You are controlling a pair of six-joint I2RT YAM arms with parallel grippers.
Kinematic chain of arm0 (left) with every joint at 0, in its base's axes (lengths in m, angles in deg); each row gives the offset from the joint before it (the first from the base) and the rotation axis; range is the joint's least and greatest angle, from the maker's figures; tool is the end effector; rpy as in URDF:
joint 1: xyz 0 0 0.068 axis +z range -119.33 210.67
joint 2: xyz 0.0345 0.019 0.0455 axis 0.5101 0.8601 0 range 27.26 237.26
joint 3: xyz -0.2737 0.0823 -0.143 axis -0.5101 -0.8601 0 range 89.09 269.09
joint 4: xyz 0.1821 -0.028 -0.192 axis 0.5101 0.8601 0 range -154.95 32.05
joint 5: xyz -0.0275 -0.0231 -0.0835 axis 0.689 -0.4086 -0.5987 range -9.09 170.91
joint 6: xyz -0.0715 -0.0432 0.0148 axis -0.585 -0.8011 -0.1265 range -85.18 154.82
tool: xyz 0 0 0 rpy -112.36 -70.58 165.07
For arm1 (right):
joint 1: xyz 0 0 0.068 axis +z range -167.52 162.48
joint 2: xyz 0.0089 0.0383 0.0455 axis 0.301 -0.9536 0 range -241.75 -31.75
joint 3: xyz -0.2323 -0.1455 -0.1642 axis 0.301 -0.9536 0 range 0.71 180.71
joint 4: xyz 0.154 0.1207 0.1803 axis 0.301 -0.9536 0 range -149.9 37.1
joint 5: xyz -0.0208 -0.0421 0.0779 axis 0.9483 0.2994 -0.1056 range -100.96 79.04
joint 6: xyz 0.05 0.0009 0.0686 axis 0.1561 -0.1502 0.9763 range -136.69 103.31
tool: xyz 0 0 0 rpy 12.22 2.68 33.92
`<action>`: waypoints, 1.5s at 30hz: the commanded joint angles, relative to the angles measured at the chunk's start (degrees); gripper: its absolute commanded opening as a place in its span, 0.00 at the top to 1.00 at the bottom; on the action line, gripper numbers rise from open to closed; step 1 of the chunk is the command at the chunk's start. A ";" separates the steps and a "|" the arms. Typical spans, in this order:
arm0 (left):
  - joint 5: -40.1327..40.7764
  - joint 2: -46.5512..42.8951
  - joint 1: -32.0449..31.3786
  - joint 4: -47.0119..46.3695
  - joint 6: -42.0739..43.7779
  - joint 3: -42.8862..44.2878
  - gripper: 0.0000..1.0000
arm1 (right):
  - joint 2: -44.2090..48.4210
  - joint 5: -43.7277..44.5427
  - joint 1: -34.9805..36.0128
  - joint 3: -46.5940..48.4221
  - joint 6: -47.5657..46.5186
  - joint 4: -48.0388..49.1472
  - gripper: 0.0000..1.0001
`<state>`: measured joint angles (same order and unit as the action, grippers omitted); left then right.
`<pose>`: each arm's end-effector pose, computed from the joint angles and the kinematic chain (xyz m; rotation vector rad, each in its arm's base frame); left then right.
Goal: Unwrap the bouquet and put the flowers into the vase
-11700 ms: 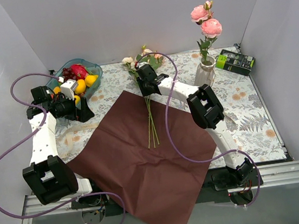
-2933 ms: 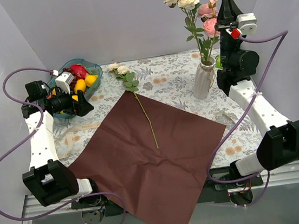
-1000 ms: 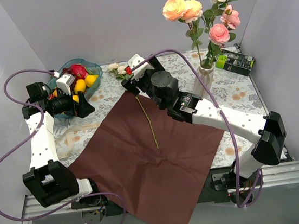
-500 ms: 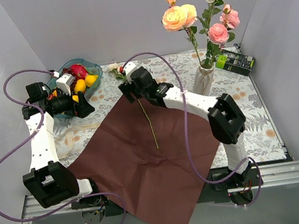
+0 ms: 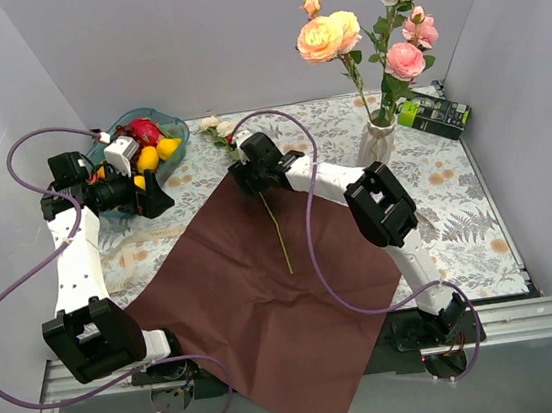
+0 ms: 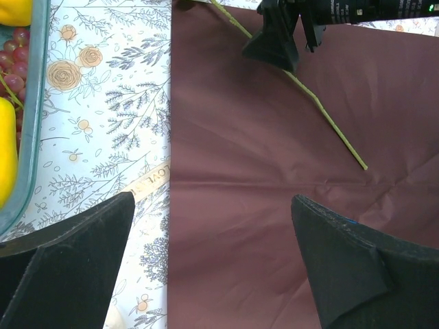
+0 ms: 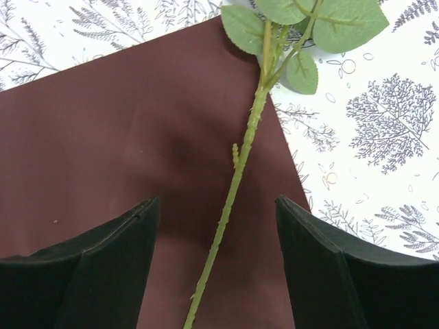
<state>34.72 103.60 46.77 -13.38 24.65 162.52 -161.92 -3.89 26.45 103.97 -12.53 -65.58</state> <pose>0.2761 0.0237 0.3618 -0.2191 2.3371 -0.9521 0.4279 0.3998 0.1980 -0.7116 2.1598 0.3081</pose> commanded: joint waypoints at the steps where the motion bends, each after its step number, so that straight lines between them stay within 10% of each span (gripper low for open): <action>1: 0.32 -1.10 -0.10 0.55 1.30 0.05 0.02 | -2.36 -1.80 -1.34 3.35 1.72 1.53 0.26; 16: 0.32 -1.01 -0.19 -0.33 1.12 -0.92 0.02 | -8.61 1.89 -1.16 8.53 1.11 -3.22 0.56; 23: 0.67 -1.80 -0.19 0.11 1.12 -0.92 0.02 | -8.61 6.55 -0.02 9.94 -0.21 -4.71 0.98; 39: -0.74 -2.77 -0.19 1.87 0.51 1.63 0.02 | 19.04 8.93 2.09 22.51 -7.49 2.31 0.99; 45: -0.83 -3.65 -0.19 2.04 0.24 1.45 0.02 | 43.69 0.23 3.41 2.78 -14.69 24.41 0.99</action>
<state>35.24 103.25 46.77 -11.91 24.93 162.10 -136.00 1.73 28.72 117.80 -20.29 -62.15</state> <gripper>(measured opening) 0.982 0.039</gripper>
